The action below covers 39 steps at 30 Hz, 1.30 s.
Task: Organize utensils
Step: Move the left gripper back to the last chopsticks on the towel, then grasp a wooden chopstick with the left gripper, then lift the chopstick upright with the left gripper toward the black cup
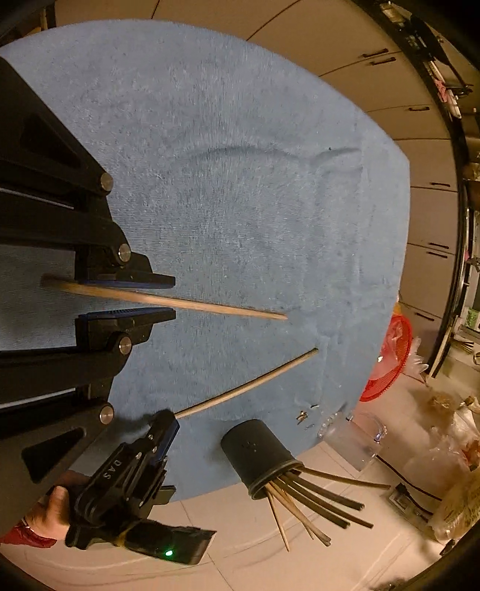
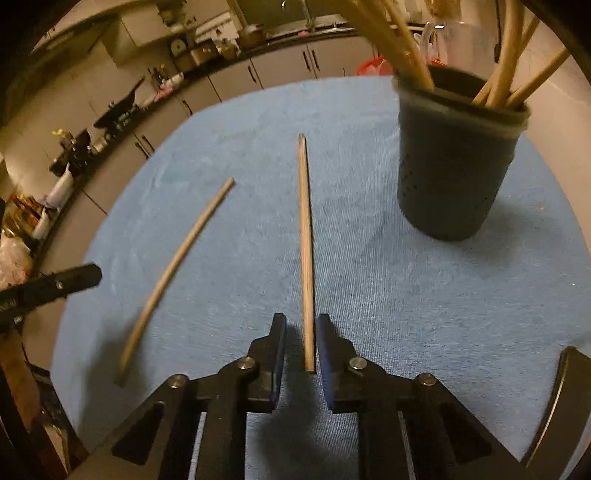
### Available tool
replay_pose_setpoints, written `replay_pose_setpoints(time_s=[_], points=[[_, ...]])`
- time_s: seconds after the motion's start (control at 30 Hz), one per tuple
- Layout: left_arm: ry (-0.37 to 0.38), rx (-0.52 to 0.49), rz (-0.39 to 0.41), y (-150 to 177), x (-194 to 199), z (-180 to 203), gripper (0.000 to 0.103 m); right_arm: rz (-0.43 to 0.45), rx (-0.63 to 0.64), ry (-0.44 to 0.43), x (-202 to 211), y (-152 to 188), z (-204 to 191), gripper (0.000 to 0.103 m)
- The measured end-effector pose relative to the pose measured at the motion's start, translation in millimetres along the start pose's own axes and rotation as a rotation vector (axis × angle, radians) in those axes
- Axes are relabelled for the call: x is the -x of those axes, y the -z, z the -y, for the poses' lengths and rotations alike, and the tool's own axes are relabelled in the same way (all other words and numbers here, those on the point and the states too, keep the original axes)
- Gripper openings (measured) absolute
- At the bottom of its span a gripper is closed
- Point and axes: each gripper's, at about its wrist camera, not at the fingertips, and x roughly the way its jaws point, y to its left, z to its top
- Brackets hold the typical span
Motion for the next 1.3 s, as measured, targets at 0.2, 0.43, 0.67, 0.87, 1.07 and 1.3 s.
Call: replay_pose_setpoints(time_s=[0.2, 0.43, 0.67, 0.87, 1.07, 1.3], points=[[0.017, 0.010, -0.040, -13.1, -23.3, -1.1, 0.009, -0.104, 0.051, -0.008, 18.3, 28.9, -7.9, 0.006], [-0.036, -0.029, -0.067, -42.5, -60.4, 12.5, 0.024, -0.089, 0.101, -0.027, 79.5, 56.3, -0.8, 0.012], [-0.156, -0.076, -0.074, -74.3, -97.0, 29.6, 0.022, 0.003, 0.013, -0.029, 84.3, 23.0, 8.4, 0.012], [-0.195, -0.073, -0.075, -66.9, -90.3, 14.0, 0.006, 0.008, -0.006, -0.042, 55.2, -11.1, -8.5, 0.018], [-0.163, -0.034, -0.060, -36.5, -62.1, -21.2, 0.006, -0.056, 0.016, -0.007, 3.2, -42.9, -29.2, 0.023], [-0.143, -0.037, -0.052, -27.5, -54.2, -26.9, 0.007, -0.116, 0.034, 0.101, -47.7, -69.8, -37.2, 0.023]])
